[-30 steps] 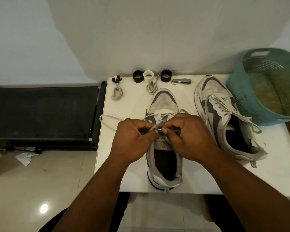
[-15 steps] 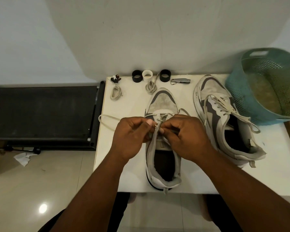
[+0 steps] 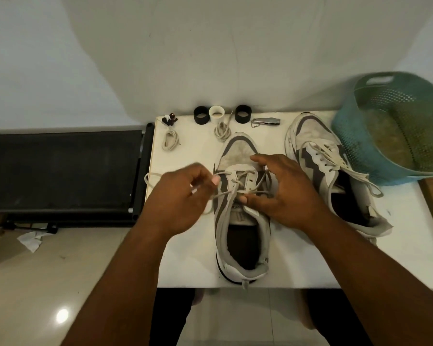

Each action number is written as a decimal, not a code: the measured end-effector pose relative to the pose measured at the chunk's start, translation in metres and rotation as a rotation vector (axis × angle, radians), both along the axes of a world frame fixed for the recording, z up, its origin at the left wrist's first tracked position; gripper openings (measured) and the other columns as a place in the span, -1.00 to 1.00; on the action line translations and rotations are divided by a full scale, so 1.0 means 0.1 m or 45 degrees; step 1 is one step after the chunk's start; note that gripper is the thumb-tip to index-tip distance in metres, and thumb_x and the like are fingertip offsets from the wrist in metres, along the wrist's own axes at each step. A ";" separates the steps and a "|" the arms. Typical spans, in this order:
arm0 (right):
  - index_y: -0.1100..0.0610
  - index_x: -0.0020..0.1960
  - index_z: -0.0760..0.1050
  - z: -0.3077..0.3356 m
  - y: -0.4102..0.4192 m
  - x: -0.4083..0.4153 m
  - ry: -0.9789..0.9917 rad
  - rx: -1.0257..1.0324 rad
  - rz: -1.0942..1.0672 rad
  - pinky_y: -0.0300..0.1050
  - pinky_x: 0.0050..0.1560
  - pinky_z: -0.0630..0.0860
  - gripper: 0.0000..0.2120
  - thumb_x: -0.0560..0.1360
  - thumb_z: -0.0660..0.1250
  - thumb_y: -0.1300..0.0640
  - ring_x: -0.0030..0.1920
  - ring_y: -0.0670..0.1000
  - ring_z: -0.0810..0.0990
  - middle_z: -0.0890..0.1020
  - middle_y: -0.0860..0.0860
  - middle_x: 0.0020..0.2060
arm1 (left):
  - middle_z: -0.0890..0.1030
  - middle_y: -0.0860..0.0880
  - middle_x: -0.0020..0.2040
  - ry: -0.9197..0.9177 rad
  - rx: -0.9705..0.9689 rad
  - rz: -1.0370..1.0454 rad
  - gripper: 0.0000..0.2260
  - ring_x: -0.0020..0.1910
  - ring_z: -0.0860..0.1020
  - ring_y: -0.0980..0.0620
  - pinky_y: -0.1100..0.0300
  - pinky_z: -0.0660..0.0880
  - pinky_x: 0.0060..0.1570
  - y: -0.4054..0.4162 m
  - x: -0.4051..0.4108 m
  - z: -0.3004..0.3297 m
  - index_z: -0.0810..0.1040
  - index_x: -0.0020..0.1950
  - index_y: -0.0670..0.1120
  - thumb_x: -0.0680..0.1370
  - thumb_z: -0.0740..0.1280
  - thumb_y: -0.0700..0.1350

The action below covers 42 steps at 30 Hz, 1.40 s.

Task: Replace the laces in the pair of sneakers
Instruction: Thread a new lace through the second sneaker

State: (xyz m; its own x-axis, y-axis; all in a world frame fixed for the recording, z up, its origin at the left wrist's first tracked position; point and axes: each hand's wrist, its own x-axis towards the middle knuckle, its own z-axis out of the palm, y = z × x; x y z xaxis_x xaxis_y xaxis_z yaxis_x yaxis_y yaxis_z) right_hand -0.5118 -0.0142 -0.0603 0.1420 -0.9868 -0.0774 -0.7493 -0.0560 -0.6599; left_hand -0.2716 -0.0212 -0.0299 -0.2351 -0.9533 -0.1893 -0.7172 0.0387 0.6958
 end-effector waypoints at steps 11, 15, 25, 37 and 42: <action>-0.13 0.49 0.34 -0.04 0.03 0.00 0.028 0.009 0.046 0.06 0.33 0.43 -0.23 0.37 0.32 -0.44 0.34 -0.02 0.39 0.44 -0.09 0.36 | 0.66 0.01 -0.18 2.080 0.500 0.298 -0.70 -0.09 0.68 -0.03 0.00 0.63 0.06 -0.02 -0.24 0.07 0.60 -0.16 0.00 0.64 0.20 0.10; -0.07 0.50 0.35 0.00 0.02 -0.01 0.039 -0.010 0.056 -0.06 0.32 0.33 -0.24 0.41 0.43 -0.34 0.35 -0.03 0.37 0.45 -0.07 0.37 | 0.52 0.03 -0.35 0.655 -0.024 0.223 -0.70 -0.42 0.41 0.16 0.24 0.37 -0.38 -0.07 -0.14 -0.01 0.64 -0.13 0.00 0.61 0.29 0.18; -0.06 0.46 0.39 0.01 0.01 0.00 0.090 -0.017 0.061 -0.21 0.29 0.23 -0.26 0.38 0.51 -0.28 0.34 -0.06 0.38 0.45 -0.08 0.36 | 0.58 0.05 -0.40 1.274 0.158 0.415 -0.75 -0.47 0.40 0.17 0.32 0.37 -0.42 -0.03 -0.10 0.11 0.65 -0.34 0.05 0.48 0.43 0.13; -0.14 0.40 0.31 0.18 0.11 0.05 0.148 -0.044 0.370 -0.22 0.16 0.39 -0.20 0.28 0.53 -0.33 0.26 -0.13 0.32 0.35 -0.16 0.28 | 0.64 0.01 -0.14 0.359 -0.373 0.530 -0.70 -0.10 0.57 0.15 0.23 0.51 0.00 -0.09 -0.19 -0.16 0.74 -0.07 0.10 0.59 0.33 0.26; -0.05 0.19 0.51 0.21 0.10 0.07 -0.518 -0.039 0.066 -0.11 -0.17 0.53 -0.64 0.41 0.45 0.06 -0.11 -0.04 0.56 0.57 -0.11 -0.11 | 0.54 0.06 -0.43 0.948 0.209 0.533 -0.72 -0.44 0.45 0.16 0.27 0.46 -0.37 -0.02 -0.36 0.06 0.70 -0.16 -0.10 0.57 0.35 0.06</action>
